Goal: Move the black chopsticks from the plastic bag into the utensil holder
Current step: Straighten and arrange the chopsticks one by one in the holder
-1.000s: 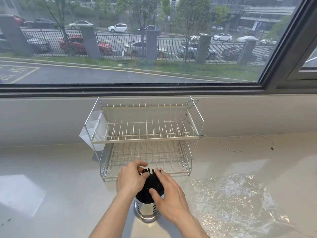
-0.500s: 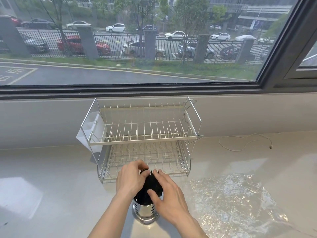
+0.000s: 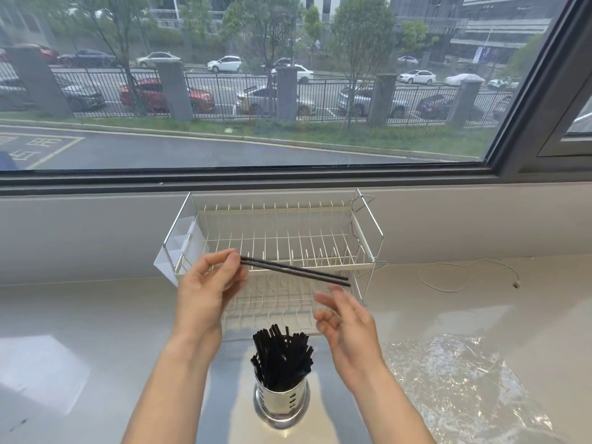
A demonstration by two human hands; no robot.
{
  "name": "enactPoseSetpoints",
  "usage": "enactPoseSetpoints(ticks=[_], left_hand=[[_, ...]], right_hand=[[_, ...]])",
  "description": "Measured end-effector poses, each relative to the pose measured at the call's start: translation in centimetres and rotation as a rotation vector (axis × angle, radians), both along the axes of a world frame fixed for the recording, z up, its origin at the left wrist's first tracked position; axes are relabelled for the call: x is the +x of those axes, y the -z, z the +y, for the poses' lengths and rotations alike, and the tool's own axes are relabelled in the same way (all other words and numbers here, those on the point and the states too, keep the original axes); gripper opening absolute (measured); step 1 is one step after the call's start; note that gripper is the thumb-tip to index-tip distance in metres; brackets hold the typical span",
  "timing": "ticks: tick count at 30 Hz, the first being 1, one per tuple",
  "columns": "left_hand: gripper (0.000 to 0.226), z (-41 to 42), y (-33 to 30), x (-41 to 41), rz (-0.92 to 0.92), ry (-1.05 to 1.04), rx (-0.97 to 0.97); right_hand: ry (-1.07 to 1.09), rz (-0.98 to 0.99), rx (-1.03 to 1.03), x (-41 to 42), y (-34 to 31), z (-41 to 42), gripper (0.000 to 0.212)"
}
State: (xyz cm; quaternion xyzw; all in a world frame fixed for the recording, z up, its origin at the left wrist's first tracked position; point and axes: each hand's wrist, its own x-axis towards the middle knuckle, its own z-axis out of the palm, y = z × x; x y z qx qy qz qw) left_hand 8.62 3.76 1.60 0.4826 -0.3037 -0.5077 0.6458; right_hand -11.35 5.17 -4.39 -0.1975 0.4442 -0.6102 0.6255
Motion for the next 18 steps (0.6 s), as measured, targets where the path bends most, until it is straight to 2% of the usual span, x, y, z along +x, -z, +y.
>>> enactPoseSetpoints(ticks=[1, 2, 4, 5, 8, 11, 15, 17, 18], left_hand=[[0.005, 0.2, 1.0, -0.2, 0.036, 0.011, 0.04], [0.014, 0.5, 1.9, -0.5, 0.068, 0.024, 0.07], [0.046, 1.0, 3.7, -0.8, 0.116, 0.036, 0.111], [0.047, 1.2, 4.5, -1.0, 0.118, 0.031, 0.135], [0.007, 1.7, 6.2, -1.8, 0.073, 0.022, 0.204], [0.008, 1.9, 6.9, -2.2, 0.027, 0.022, 0.207], [0.006, 2.3, 6.9, -2.0, -0.161, 0.078, 0.191], [0.004, 2.5, 7.0, -1.6, -0.362, 0.119, 0.18], [0.007, 2.5, 7.2, -1.4, -0.525, 0.142, 0.17]], right_hand=[[0.03, -0.101, -0.037, -0.1, -0.7, -0.1, 0.015], [0.052, -0.166, -0.074, -0.3, -1.5, -0.2, 0.016], [0.068, -0.195, -0.147, -0.5, -2.9, -0.3, 0.02], [0.069, -0.182, -0.177, -0.7, -3.4, -0.3, 0.021], [0.073, -0.102, -0.218, -0.7, -4.3, 0.0, 0.023], [0.118, 0.045, -0.237, -0.5, -4.2, 0.0, 0.02], [0.202, 0.22, -0.208, -0.5, -3.3, -0.3, 0.015], [0.228, 0.28, -0.206, -0.8, -3.0, -0.5, 0.015], [0.241, 0.33, -0.212, -1.0, -2.8, -0.6, 0.014]])
